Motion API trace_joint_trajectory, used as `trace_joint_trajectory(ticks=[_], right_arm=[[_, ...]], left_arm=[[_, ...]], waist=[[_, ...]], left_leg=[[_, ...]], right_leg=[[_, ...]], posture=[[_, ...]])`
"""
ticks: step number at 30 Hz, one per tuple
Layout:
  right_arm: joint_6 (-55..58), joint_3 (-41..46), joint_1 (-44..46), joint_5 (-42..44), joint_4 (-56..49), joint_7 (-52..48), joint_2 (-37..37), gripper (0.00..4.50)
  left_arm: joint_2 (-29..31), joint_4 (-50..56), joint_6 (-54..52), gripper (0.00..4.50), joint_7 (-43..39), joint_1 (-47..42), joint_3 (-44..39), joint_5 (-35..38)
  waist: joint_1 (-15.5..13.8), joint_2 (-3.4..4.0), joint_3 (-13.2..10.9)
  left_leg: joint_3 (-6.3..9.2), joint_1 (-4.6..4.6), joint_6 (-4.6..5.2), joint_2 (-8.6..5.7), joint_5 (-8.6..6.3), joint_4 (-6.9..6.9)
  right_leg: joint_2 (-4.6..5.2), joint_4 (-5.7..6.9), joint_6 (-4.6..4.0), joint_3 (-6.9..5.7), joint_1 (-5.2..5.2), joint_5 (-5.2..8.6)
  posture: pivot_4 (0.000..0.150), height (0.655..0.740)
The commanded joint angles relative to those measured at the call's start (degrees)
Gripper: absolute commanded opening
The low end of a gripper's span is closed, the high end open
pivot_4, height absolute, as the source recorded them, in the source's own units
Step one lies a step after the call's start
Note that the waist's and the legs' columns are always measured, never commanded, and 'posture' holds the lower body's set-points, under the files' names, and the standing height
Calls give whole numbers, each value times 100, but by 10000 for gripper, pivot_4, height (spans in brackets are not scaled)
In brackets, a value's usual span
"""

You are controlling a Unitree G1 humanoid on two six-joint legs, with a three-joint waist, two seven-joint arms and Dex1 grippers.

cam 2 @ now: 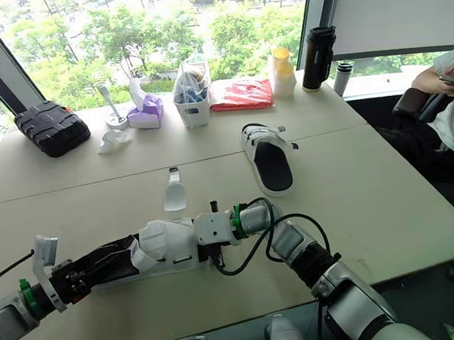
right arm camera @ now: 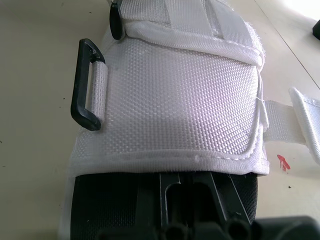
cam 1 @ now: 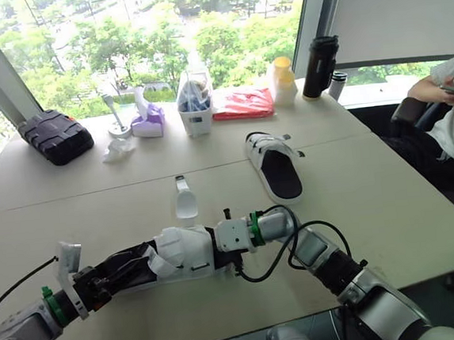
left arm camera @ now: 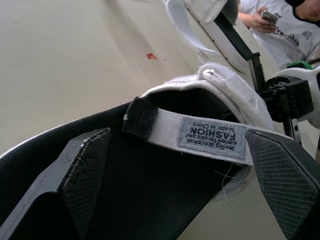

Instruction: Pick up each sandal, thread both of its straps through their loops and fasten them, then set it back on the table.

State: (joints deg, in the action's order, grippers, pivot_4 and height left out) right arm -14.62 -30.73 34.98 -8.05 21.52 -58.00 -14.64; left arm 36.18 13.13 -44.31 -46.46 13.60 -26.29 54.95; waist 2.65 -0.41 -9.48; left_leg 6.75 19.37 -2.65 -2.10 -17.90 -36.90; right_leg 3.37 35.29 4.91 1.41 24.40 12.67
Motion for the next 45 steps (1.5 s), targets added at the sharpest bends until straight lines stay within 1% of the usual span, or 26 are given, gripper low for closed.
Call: trace_joint_trajectory(ticks=[1,4,7,11,13,20,27,30,36,45], right_arm=[[105,-190,-135,-283,291,-12,-61,0],[107,-194,-156,-284,270,-10,-67,0],[110,-198,-165,-285,260,-8,-63,0],[102,-204,-160,-292,269,1,-54,0],[107,-199,-144,-288,281,3,-42,0],[102,-196,-127,-295,298,9,-39,0],[119,-184,-130,-309,292,38,-41,0],[137,-172,-136,-311,274,51,-53,0],[151,-161,-168,-311,240,66,-82,0],[132,-175,-129,-314,286,78,-41,0]], left_arm=[[-210,162,-694,44520,516,140,-553,1180],[-294,92,-1013,44520,851,213,-738,1701],[-435,-274,-1389,44520,1385,275,-1018,2674],[-454,-470,-1609,44520,1940,353,-1106,3471],[-483,-569,-1687,44520,2298,373,-1038,3987],[-670,-619,-1676,44520,3275,411,-395,5120],[-750,-650,-1487,44520,4082,191,193,5776],[-865,-624,-1484,44520,4261,46,152,5805],[-921,-534,-1591,44520,4436,37,57,5805],[-1120,-463,-1196,44520,4806,-190,50,5805]], waist=[[4,0,0],[-6,-2,0],[-1,-1,0],[-3,-2,0],[-3,-2,0],[-6,-1,1],[-11,-1,3],[-12,0,4],[-11,-1,5],[-15,-1,5]], left_leg=[[3,0,0,1,0,0],[13,0,0,2,0,0],[13,0,0,1,0,0],[15,0,0,1,0,0],[15,-1,0,0,0,0],[15,-2,-1,-1,-1,0],[14,-3,-2,-4,0,-1],[13,-4,-2,-5,0,0],[10,-3,-2,-7,0,-1],[6,-3,-4,-7,1,-1]], right_leg=[[1,0,0,0,0,0],[3,0,2,-1,1,0],[3,0,2,-1,0,0],[3,0,2,-2,0,0],[4,-1,2,-1,0,0],[7,-1,2,0,-1,0],[7,-2,2,0,-4,1],[6,-2,1,0,-5,1],[5,-2,1,0,-5,1],[5,-3,1,0,-6,1]], posture=[[1500,7400],[1500,7400],[1500,7400],[1500,7400],[1500,7400],[1500,7400],[1500,7400],[1500,7400],[1500,7400],[1500,7400]])
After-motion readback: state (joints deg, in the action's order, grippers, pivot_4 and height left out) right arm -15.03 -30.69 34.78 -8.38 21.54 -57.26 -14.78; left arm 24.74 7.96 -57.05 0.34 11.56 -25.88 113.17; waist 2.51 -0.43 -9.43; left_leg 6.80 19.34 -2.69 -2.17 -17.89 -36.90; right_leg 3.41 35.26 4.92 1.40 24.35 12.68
